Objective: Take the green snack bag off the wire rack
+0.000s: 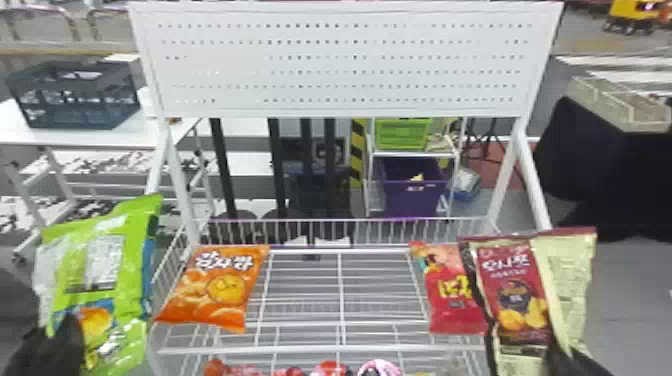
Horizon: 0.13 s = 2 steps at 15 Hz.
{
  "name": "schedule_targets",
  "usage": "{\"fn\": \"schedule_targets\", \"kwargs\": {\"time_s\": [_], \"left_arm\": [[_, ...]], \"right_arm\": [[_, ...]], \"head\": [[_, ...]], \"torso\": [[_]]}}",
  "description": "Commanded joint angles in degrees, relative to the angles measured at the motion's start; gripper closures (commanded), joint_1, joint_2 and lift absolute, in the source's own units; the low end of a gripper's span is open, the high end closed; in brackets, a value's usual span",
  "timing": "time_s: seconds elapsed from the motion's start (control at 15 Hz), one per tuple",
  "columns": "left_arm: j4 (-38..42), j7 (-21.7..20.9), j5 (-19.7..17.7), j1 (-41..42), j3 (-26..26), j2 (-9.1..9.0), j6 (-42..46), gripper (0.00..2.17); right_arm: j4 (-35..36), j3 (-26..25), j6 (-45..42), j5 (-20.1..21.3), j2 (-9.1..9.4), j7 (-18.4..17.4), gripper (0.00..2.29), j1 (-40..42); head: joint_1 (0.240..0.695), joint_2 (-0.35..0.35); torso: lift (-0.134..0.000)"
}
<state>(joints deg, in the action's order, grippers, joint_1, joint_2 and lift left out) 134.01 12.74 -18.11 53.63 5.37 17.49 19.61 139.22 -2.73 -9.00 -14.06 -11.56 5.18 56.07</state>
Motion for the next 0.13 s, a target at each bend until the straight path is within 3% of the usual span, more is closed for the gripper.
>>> {"fn": "schedule_targets", "kwargs": {"time_s": [0.0, 0.07], "left_arm": [[0.0, 0.1, 0.1, 0.2, 0.0, 0.0, 0.3, 2.13], [0.0, 0.2, 0.1, 0.2, 0.0, 0.0, 0.3, 2.13]], "right_arm": [[0.0, 0.0, 0.0, 0.0, -0.13, 0.0, 2.24, -0.1], [-0.1, 0.1, 0.0, 0.0, -0.13, 0.0, 2.24, -0.2]], "head": [[0.499, 0.0], [0.499, 0.0]], "torso": [[0.0], [0.0]]}}
